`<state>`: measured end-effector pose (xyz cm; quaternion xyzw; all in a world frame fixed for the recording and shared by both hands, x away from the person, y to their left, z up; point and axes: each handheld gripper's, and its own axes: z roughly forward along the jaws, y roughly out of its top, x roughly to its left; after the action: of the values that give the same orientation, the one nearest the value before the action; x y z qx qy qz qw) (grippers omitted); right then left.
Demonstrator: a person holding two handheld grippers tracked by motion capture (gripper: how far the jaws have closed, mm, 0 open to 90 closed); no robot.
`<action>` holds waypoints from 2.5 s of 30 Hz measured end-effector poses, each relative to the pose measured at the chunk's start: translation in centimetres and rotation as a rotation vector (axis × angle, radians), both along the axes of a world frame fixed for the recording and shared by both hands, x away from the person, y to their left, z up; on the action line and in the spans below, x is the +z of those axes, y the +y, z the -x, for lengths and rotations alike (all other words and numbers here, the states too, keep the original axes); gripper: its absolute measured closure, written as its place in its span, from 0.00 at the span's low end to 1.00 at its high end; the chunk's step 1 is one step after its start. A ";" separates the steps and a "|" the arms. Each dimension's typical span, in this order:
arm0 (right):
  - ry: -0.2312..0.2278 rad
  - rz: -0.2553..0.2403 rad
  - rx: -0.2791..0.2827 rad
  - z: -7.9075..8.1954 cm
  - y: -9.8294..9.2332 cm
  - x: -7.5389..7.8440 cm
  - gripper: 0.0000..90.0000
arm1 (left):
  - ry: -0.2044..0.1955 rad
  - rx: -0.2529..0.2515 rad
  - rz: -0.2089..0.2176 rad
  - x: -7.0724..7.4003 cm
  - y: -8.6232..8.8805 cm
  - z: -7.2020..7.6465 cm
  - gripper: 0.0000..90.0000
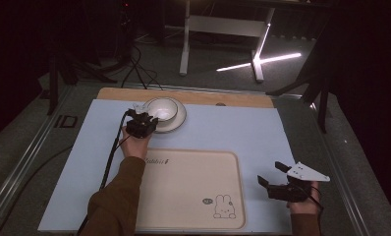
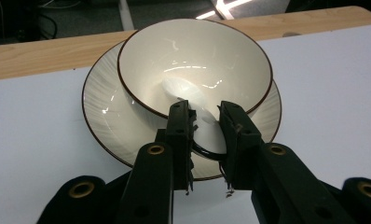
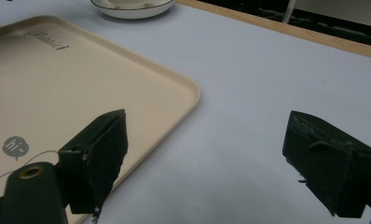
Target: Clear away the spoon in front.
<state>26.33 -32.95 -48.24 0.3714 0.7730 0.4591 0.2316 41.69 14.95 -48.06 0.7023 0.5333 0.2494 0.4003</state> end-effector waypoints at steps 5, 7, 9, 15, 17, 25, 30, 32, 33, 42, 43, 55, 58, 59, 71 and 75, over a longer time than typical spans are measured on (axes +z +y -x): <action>0.000 0.001 -0.001 0.0 0.0 0.0 0.15 | -0.021 0.001 0.013 0.5 0.1 0.3 0.83; 0.000 0.001 0.000 0.0 0.0 0.0 0.15 | -0.030 0.004 0.020 0.8 0.1 0.5 0.83; 0.000 0.001 0.000 0.0 0.0 0.0 0.15 | -0.035 0.007 0.023 1.0 0.2 0.6 0.83; 0.000 0.000 0.000 0.0 0.0 0.0 0.15 | -0.046 0.007 0.015 1.5 0.5 1.0 0.83; -0.001 -0.001 0.000 0.0 0.0 0.0 0.15 | -0.055 0.006 0.015 1.9 0.6 1.2 0.83; -0.003 -0.001 -0.001 0.0 0.0 0.0 0.15 | -0.063 -0.002 0.007 2.7 1.0 2.0 0.83; -0.003 -0.001 -0.001 0.0 0.0 0.0 0.15 | -0.071 -0.003 0.009 3.3 1.2 2.6 0.84; -0.004 -0.002 -0.001 0.0 0.0 0.0 0.15 | -0.074 -0.002 0.016 3.6 1.4 2.8 0.84; -0.004 -0.002 -0.002 0.0 0.0 0.0 0.15 | -0.074 -0.001 0.020 3.7 1.5 2.9 0.84; -0.006 -0.006 -0.002 0.0 0.0 0.0 0.15 | -0.086 0.013 0.026 4.9 2.3 4.4 0.84; -0.006 -0.006 -0.002 0.0 0.0 0.1 0.15 | -0.087 0.014 0.026 5.0 2.4 4.6 0.84; -0.007 -0.006 -0.004 0.0 0.0 0.1 0.15 | -0.092 0.036 0.056 4.9 3.6 6.6 0.84; -0.006 -0.007 -0.004 0.0 0.0 0.0 0.15 | -0.093 0.038 0.058 4.8 3.7 7.1 0.84; -0.005 -0.006 -0.004 0.0 0.0 0.0 0.15 | -0.092 0.038 0.059 4.8 3.8 7.2 0.84; -0.005 -0.007 -0.004 0.0 0.0 0.0 0.15 | -0.097 0.051 0.053 4.4 4.3 9.2 0.84; -0.005 -0.007 -0.004 0.0 0.0 0.0 0.15 | -0.097 0.053 0.055 4.3 4.4 9.7 0.84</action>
<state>26.31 -32.97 -48.20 0.3727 0.7700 0.4624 0.2332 32.03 19.31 -43.80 0.6638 0.5382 0.2791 0.4380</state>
